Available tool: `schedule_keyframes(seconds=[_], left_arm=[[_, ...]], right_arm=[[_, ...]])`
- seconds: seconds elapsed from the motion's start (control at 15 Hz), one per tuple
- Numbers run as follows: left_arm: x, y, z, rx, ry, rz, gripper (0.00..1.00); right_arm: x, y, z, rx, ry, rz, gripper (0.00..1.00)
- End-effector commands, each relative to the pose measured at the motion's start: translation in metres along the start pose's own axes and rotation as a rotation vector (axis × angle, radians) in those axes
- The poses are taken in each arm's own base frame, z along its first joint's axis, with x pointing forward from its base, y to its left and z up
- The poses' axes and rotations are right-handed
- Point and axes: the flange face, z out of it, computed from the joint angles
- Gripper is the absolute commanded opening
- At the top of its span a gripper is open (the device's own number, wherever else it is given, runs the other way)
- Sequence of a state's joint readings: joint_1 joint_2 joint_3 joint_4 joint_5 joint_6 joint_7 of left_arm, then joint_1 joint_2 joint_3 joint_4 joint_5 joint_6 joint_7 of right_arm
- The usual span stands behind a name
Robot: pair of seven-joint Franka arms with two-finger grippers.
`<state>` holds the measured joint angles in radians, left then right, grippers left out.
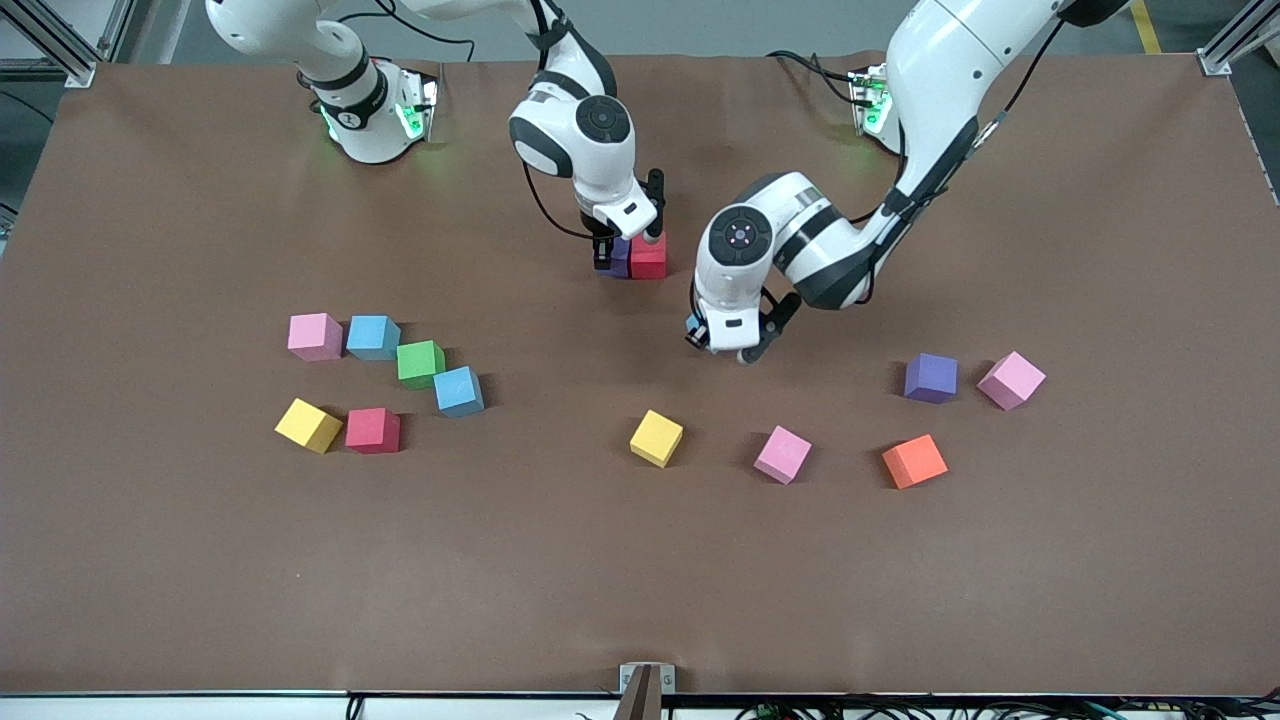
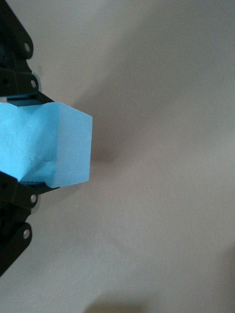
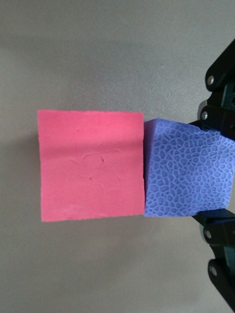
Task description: Arrange 11 blocks into digit 3
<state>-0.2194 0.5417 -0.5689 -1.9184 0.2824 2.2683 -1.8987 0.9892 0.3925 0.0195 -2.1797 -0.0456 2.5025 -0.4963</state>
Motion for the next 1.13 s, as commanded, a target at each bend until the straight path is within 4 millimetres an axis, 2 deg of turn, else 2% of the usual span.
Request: schedule_keyframes(seconds=[0.0, 0.13, 0.2, 0.27, 0.33, 0.4, 0.6, 0.93, 1.06], left_arm=[[-0.012, -0.021, -0.008, -0.011, 0.032, -0.179, 0.17], [-0.024, -0.03, -0.004, -0.001, 0.034, -0.356, 0.18], [-0.029, -0.033, -0.004, -0.003, 0.034, -0.414, 0.18], [-0.031, -0.036, -0.001, 0.004, 0.038, -0.464, 0.18], [-0.036, -0.041, 0.002, 0.005, 0.037, -0.489, 0.18], [-0.043, -0.049, 0.004, -0.005, 0.029, -0.507, 0.18], [-0.048, -0.069, 0.011, -0.067, -0.005, -0.558, 0.18], [-0.056, -0.079, 0.021, -0.072, -0.031, -0.716, 0.19], [-0.059, -0.084, 0.025, -0.08, -0.046, -0.726, 0.19]], right_arm=[[0.015, -0.014, 0.034, 0.006, -0.011, 0.005, 0.26], [0.015, -0.013, 0.034, 0.006, -0.011, 0.006, 0.27], [0.014, -0.013, 0.034, 0.007, -0.012, 0.006, 0.36], [0.013, -0.011, 0.035, 0.008, -0.014, 0.008, 0.76], [0.011, -0.009, 0.035, 0.011, -0.021, 0.006, 0.99], [0.01, -0.007, 0.03, 0.009, -0.018, 0.004, 1.0], [0.004, -0.004, 0.019, 0.024, -0.051, 0.003, 1.0], [-0.016, 0.014, -0.028, 0.04, -0.079, 0.015, 1.0], [-0.028, 0.026, -0.049, 0.045, -0.083, 0.01, 1.0]])
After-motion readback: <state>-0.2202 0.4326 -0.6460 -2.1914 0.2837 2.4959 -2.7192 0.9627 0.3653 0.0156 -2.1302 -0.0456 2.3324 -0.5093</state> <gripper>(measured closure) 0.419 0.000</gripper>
